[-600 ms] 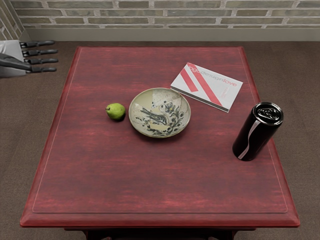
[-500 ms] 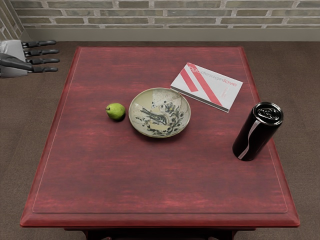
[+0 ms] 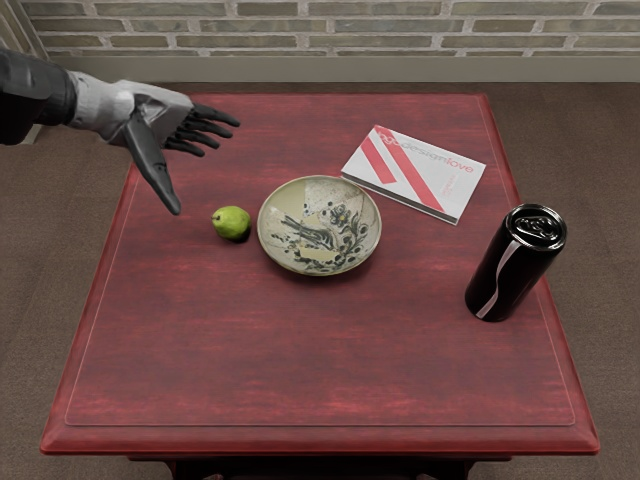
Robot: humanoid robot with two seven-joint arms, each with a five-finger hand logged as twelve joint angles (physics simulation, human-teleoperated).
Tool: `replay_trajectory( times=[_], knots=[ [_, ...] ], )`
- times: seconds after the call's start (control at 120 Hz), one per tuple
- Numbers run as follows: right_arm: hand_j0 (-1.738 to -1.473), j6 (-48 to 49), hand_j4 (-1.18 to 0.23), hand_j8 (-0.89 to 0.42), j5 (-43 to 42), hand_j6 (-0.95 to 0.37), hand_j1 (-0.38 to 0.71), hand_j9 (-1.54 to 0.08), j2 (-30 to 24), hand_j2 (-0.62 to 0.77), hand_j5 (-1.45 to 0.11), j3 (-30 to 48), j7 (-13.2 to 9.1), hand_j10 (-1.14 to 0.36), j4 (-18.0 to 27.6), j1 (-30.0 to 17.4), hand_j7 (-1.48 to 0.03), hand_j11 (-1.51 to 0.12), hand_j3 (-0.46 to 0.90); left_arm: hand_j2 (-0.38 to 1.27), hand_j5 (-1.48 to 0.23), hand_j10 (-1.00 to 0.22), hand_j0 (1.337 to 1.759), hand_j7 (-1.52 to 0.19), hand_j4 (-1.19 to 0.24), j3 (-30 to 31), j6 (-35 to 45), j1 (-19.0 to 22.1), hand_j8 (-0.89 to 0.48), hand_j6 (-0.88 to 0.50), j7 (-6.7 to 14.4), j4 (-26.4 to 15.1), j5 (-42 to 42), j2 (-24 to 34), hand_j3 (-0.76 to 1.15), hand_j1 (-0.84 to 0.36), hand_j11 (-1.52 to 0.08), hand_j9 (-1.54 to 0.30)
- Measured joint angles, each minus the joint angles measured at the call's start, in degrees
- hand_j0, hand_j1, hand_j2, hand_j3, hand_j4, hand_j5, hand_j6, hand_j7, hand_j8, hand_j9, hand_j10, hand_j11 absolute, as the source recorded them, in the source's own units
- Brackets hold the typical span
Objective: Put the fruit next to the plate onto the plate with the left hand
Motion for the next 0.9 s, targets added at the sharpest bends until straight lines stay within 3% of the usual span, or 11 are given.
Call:
replay_trajectory(
  times=[0.092, 0.175, 0.308, 0.417, 0.467, 0.658, 0.9],
  knots=[
    [-1.658, -0.05, 0.0, 0.0, 0.0, 0.0, -0.35, 0.0, 0.0, 0.0, 0.0, 0.0, 0.0, 0.0, -0.04, 0.0, 0.0, 0.0, 0.0, 0.01, -0.04, -0.03, 1.658, -0.04, -0.03, -0.97, 0.01, 0.71, -0.03, -0.03, 0.03, -9.27, 12.93, 0.22, 0.0, 0.31, -0.04, -0.04],
    [-1.658, -0.13, 0.0, 0.0, 0.0, 0.0, -0.35, 0.0, 0.0, 0.0, 0.0, 0.0, 0.0, 0.0, -0.05, 0.0, 0.0, 0.0, 0.0, 0.01, -0.04, -0.03, 1.658, -0.04, -0.03, -1.31, 3.56, 3.85, -0.03, -0.03, 0.04, -17.01, 25.49, -0.1, 0.0, 0.31, -0.04, -0.04],
    [-1.658, -0.19, 0.0, 0.0, 0.0, 0.0, -0.35, 0.0, 0.0, 0.0, 0.0, 0.0, 0.0, 0.0, -0.06, 0.0, 0.0, 0.0, 0.0, 0.01, -0.04, -0.03, 1.658, -0.04, -0.03, -0.97, 19.97, 8.66, -0.03, -0.03, 0.05, -21.76, 42.17, -4.13, 0.0, 0.31, -0.04, -0.04],
    [-1.658, -0.2, 0.0, 0.0, 0.0, 0.0, -0.35, 0.0, 0.0, 0.0, 0.0, 0.0, 0.0, 0.0, -0.04, 0.0, 0.0, 0.0, 0.0, 0.01, -0.04, -0.03, 1.658, -0.04, -0.03, -0.94, 25.91, 15.72, -0.03, -0.03, 0.05, -21.22, 48.39, -7.54, 0.0, 0.31, -0.04, -0.04],
    [-1.658, -0.21, 0.0, 0.0, 0.0, 0.0, -0.35, 0.0, 0.0, 0.0, 0.0, 0.0, 0.0, 0.0, -0.05, 0.01, 0.0, 0.0, 0.0, 0.01, -0.04, -0.03, 1.658, -0.04, -0.03, -0.9, 28.64, 17.16, -0.03, -0.03, 0.05, -20.08, 49.76, -10.0, 0.0, 0.31, -0.04, -0.04],
    [-1.658, -0.21, 0.0, 0.0, 0.0, 0.0, -0.35, 0.0, 0.0, 0.0, 0.0, 0.0, 0.0, 0.0, -0.05, 0.01, 0.0, 0.0, 0.0, 0.01, -0.04, -0.03, 1.658, -0.04, -0.03, 2.49, 43.1, 16.99, -0.03, -0.03, 0.05, -11.99, 56.78, -15.01, 0.0, 0.31, -0.04, -0.04],
    [-1.658, -0.21, 0.0, 0.0, 0.0, 0.0, -0.35, 0.0, 0.0, 0.0, 0.0, 0.0, 0.0, 0.0, -0.05, 0.03, 0.0, 0.0, 0.0, 0.01, -0.04, -0.03, 1.658, -0.04, -0.03, 8.87, 48.08, 17.65, -0.03, -0.03, 0.05, -5.28, 58.34, -18.56, 0.0, 0.31, -0.04, -0.04]
  ],
)
